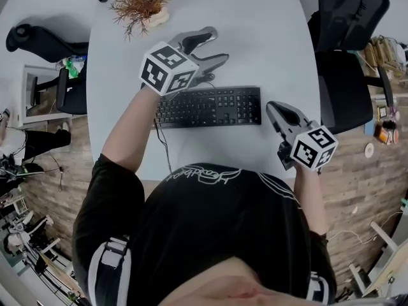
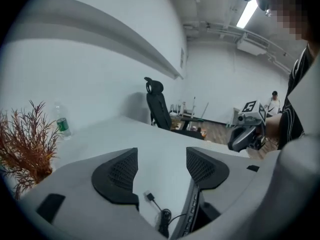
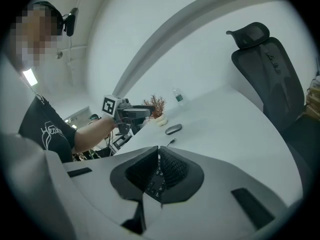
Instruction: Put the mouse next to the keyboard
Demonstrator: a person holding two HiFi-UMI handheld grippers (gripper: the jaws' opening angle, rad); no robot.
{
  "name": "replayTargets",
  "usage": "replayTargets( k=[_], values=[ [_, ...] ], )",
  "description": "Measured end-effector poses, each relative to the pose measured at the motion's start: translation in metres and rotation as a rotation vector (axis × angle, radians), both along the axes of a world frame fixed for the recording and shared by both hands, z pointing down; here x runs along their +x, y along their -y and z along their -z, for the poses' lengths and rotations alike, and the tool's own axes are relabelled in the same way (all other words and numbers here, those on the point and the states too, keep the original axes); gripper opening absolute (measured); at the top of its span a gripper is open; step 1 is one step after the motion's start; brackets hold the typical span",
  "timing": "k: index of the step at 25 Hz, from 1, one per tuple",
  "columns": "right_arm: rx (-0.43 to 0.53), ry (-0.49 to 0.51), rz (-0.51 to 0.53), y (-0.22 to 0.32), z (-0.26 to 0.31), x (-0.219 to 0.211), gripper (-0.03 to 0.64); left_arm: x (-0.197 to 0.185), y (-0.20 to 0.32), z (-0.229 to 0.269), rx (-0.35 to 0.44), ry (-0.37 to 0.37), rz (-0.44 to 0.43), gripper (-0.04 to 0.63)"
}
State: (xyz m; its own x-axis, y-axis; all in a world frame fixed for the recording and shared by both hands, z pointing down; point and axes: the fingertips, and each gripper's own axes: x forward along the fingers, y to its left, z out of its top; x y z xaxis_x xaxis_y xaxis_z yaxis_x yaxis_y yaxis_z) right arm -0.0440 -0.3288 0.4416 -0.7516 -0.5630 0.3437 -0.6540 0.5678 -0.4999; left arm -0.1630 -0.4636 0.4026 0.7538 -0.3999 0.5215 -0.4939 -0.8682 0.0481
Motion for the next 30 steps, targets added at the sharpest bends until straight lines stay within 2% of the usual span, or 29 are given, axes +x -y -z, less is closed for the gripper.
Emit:
replayTargets(
  k=[6, 14, 22, 25, 30],
  values=[
    [-0.046, 0.021, -0.041, 0.004, -0.016, 0.011, 0.015, -0.02, 0.048, -0.046, -0.013, 0.147, 0.006, 0.321],
    [-0.065, -0.059, -0.038, 0.004, -0.032, 0.019, 0.015, -0.041, 0.092, -0.109, -0.047, 0.335, -0.002, 0.321],
    [-0.114, -0.073, -0.034, 0.001, -0.046, 0.019, 0.015, -0.051, 0.107, -0.151, -0.148, 0.439, -0.06, 0.321],
    [-0.135, -0.034, -0.041, 0.001, -0.047, 0.017, 0.015, -0.054, 0.108, -0.162, -0.177, 0.457, -0.071, 0.322],
    [-0.149, -0.031, -0.038, 0.001, -0.052, 0.013, 0.015, -0.057, 0.114, -0.173, -0.2, 0.474, -0.075, 0.321]
  ],
)
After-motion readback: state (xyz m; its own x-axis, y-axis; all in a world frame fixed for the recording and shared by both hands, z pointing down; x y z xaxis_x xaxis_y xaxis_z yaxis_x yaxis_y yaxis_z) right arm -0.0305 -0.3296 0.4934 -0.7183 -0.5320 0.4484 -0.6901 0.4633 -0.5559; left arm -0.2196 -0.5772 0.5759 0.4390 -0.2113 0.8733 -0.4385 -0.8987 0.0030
